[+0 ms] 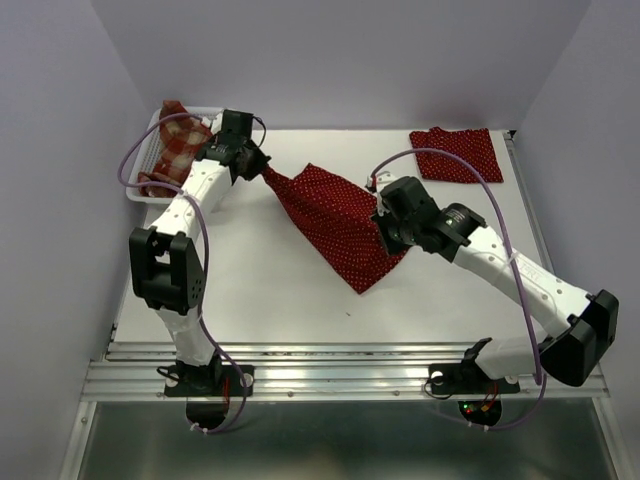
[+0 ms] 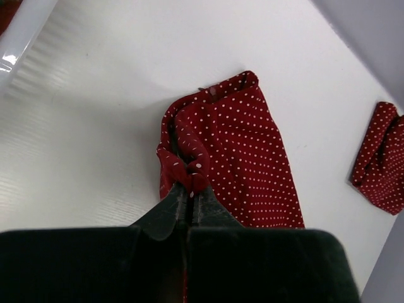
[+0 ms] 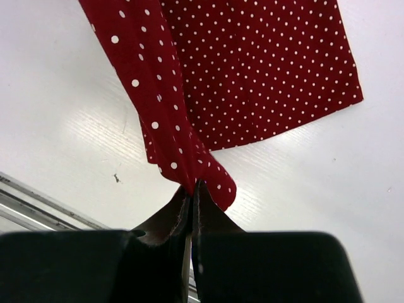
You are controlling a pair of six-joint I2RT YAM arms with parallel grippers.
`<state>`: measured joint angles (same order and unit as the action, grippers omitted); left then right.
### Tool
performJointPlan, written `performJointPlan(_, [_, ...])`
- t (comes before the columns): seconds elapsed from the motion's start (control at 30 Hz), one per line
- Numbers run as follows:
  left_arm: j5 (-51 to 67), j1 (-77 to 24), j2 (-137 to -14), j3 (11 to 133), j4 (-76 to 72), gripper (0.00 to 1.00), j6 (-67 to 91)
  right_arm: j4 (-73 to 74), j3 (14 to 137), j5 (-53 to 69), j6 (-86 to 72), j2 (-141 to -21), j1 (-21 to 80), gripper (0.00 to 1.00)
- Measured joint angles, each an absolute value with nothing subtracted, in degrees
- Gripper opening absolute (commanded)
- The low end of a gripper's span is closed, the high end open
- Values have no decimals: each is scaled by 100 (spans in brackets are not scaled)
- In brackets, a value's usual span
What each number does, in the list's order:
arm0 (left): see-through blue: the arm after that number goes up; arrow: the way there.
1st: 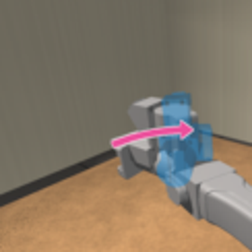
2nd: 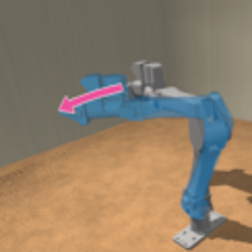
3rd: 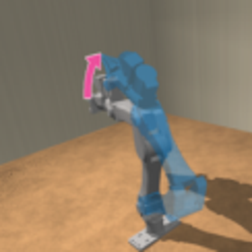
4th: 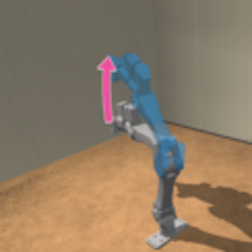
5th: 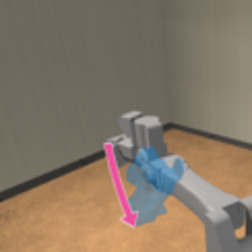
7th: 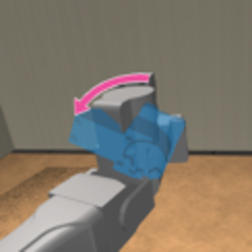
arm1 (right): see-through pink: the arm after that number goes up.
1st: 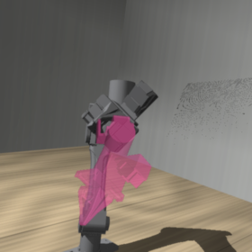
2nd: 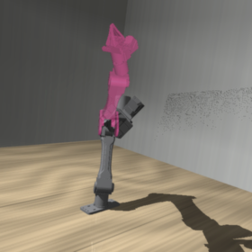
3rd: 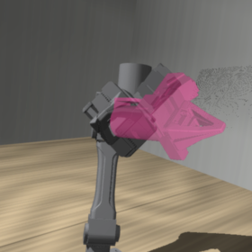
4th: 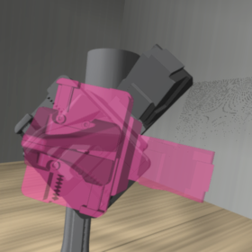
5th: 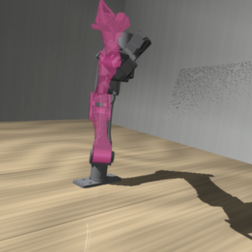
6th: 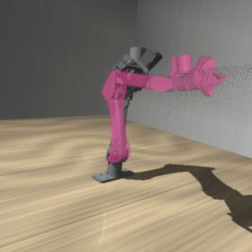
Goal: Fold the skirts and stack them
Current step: Flatten the skirt out
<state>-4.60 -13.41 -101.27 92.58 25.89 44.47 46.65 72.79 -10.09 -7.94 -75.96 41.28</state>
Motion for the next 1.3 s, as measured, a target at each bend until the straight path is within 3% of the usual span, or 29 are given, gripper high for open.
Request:
performJointPlan(0.23, [-449, -1288, -10241, 9393, 2873, 0, 4434, 4748, 7957, -1431, -460, -7664, 3994, 1])
performJointPlan(0.57, [-379, -1269, -9284, 10307, 2834, 0, 4595, 4027, 9380, -2530, 989, -7896, 3448, 1])
performJointPlan(0.97, [-392, -1424, -6510, 10455, 2333, 0, 4823, 3835, 10958, -1052, 2150, -6705, 3485, 1])
performJointPlan(1.13, [-185, -1468, -6272, 10460, 2174, 0, 4880, 3822, 11179, -751, 2150, -6639, 3496, 1])
performJointPlan(1.3, [-366, -1452, -6923, 10451, 2213, 0, 4862, 3625, 11192, -1542, 2368, -7513, 3437, 1])
